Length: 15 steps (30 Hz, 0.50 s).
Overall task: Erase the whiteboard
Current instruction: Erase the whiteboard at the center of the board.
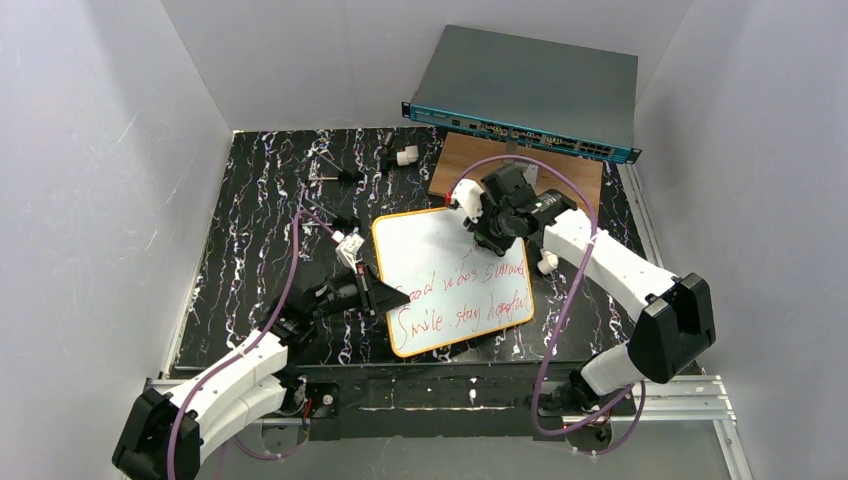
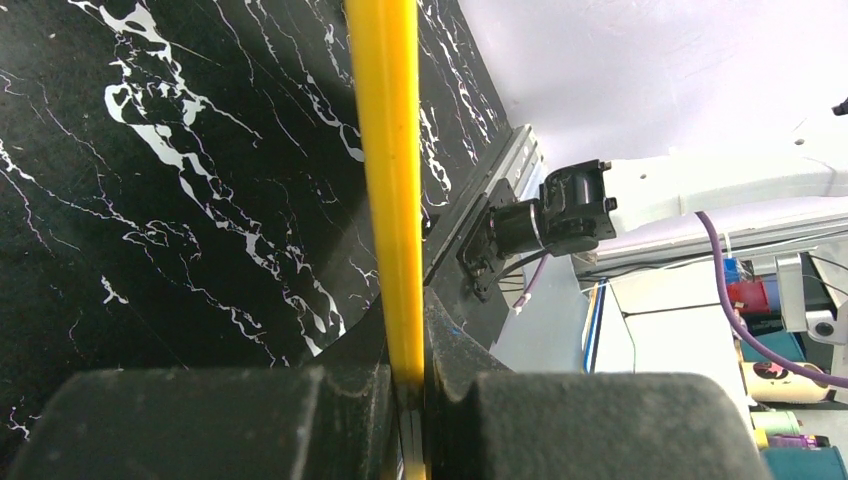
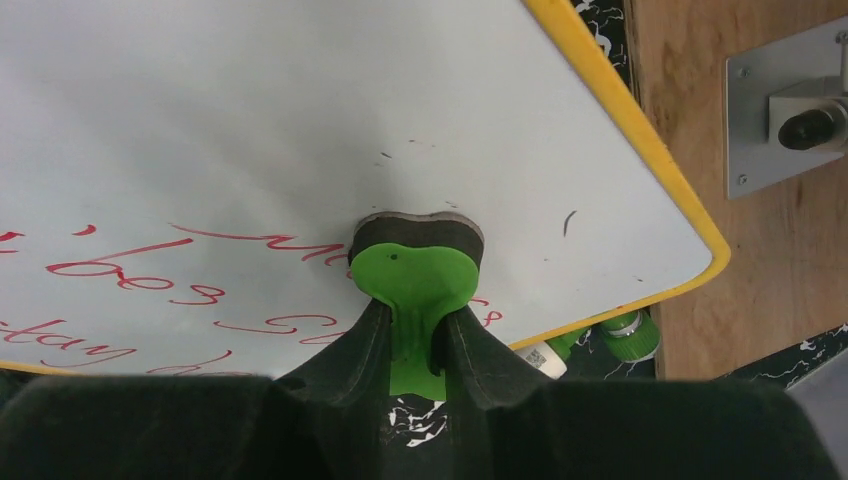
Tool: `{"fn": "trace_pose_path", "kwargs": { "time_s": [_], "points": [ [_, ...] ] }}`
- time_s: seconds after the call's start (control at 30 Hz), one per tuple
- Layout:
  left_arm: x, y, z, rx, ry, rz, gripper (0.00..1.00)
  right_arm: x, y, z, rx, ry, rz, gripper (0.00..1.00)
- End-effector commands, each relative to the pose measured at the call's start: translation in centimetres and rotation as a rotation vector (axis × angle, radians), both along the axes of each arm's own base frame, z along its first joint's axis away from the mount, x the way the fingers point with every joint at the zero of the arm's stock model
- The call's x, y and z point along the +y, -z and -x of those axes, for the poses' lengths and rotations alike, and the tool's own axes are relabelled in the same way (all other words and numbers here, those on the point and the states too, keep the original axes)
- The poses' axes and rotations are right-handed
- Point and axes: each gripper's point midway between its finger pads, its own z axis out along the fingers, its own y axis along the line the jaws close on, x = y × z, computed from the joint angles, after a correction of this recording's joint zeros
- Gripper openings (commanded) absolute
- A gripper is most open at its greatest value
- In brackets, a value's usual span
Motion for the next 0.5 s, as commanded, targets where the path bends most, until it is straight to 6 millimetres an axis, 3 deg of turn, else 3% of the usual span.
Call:
{"fn": "trace_pose_path", "kwargs": {
  "time_s": [0.0, 0.17, 0.27, 0.37, 0.47],
  "points": [
    [-1.1, -7.5, 0.6, -0.275, 0.094, 0.165, 0.00, 0.6, -0.9, -0.3, -0.011, -0.004, -0.052, 0.01],
    [-1.2, -7.9, 0.4, -0.273, 0.090, 0.185, 0.00, 3.5, 0.4, 5.6, 0.139, -0.255, -0.102, 0.01],
    [-1.2, -8.1, 0.2, -0.273, 0.081, 0.188, 0.00, 4.5, 0.8, 7.6, 0.175, -0.340, -0.099, 0.01],
    [-1.2, -8.1, 0.2, -0.268, 0.079, 0.195, 0.00, 4.9, 0.4, 6.7, 0.143, -0.312, -0.091, 0.01],
    [-1.1, -7.6, 0.4, -0.262, 0.076, 0.195, 0.00, 3.4, -0.1, 2.9, 0.024, -0.175, -0.031, 0.01]
  ]
}}
